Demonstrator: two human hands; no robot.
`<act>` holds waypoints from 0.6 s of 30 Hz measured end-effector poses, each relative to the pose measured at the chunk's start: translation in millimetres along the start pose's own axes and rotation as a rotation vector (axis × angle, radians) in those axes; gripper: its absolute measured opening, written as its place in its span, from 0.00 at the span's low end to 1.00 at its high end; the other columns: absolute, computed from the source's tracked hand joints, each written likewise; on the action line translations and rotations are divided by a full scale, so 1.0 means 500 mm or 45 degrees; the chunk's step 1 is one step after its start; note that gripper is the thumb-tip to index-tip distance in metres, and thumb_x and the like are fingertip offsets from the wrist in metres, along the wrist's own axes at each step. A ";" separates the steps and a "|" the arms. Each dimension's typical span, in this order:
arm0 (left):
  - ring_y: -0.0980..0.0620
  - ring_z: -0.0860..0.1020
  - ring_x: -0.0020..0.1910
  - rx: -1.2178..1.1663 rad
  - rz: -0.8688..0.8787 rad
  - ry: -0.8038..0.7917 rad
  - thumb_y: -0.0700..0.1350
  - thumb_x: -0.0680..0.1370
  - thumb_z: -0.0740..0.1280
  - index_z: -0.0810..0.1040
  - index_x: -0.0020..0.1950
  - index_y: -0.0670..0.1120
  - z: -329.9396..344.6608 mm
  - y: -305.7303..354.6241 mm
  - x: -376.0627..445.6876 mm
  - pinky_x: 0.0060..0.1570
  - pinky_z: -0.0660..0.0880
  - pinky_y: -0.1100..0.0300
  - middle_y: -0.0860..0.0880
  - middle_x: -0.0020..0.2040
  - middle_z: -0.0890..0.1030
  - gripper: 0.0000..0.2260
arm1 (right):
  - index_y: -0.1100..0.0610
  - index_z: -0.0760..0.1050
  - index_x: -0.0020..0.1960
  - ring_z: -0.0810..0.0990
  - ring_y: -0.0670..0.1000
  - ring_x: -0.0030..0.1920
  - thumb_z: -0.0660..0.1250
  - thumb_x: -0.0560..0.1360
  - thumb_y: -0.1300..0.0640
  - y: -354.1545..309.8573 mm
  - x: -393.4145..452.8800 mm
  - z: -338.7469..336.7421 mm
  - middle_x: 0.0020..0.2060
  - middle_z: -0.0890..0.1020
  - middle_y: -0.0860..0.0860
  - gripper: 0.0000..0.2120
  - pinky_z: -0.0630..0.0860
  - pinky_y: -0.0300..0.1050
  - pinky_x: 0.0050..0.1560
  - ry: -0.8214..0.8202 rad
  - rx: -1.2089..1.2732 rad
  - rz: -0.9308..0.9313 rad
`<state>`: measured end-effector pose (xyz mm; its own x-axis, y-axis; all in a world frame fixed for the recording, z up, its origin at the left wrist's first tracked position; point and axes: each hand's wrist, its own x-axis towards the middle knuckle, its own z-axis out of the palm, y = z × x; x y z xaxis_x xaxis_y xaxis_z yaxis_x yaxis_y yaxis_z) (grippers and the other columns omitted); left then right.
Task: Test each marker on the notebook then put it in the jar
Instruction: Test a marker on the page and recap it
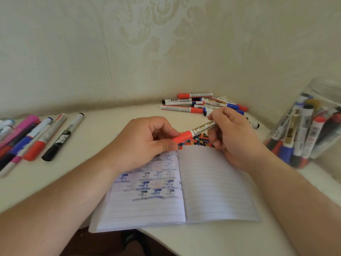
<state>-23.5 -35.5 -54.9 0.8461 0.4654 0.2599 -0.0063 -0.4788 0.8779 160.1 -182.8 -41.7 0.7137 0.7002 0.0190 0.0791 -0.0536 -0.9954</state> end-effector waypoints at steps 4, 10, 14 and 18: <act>0.60 0.81 0.39 0.334 0.049 -0.018 0.52 0.63 0.82 0.84 0.39 0.54 0.004 -0.002 -0.005 0.38 0.73 0.70 0.60 0.38 0.85 0.10 | 0.56 0.73 0.47 0.65 0.48 0.23 0.58 0.87 0.56 0.006 -0.006 0.014 0.24 0.72 0.53 0.11 0.63 0.41 0.25 0.029 -0.044 -0.035; 0.61 0.83 0.43 0.352 0.039 -0.066 0.44 0.65 0.83 0.84 0.36 0.55 0.004 -0.003 -0.005 0.44 0.76 0.66 0.63 0.40 0.85 0.10 | 0.59 0.72 0.51 0.69 0.50 0.27 0.59 0.87 0.53 0.003 -0.016 0.016 0.26 0.76 0.53 0.11 0.67 0.42 0.27 0.027 -0.151 -0.112; 0.61 0.83 0.43 0.321 0.041 -0.027 0.36 0.68 0.80 0.83 0.35 0.56 0.004 -0.007 -0.006 0.48 0.77 0.64 0.62 0.38 0.85 0.14 | 0.56 0.72 0.50 0.71 0.50 0.27 0.59 0.87 0.54 0.009 -0.018 0.023 0.26 0.77 0.54 0.09 0.68 0.44 0.27 0.044 -0.106 -0.095; 0.60 0.84 0.43 0.350 0.038 -0.055 0.37 0.68 0.80 0.83 0.34 0.57 0.005 -0.002 -0.007 0.50 0.78 0.60 0.61 0.38 0.85 0.15 | 0.56 0.71 0.51 0.72 0.50 0.27 0.59 0.87 0.53 0.017 -0.022 0.019 0.27 0.78 0.53 0.09 0.68 0.44 0.28 0.057 -0.114 -0.112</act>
<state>-25.2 -38.7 -57.9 0.8698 0.4188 0.2610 0.1086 -0.6785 0.7265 146.2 -184.5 -51.2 0.7314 0.6727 0.1117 0.2031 -0.0585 -0.9774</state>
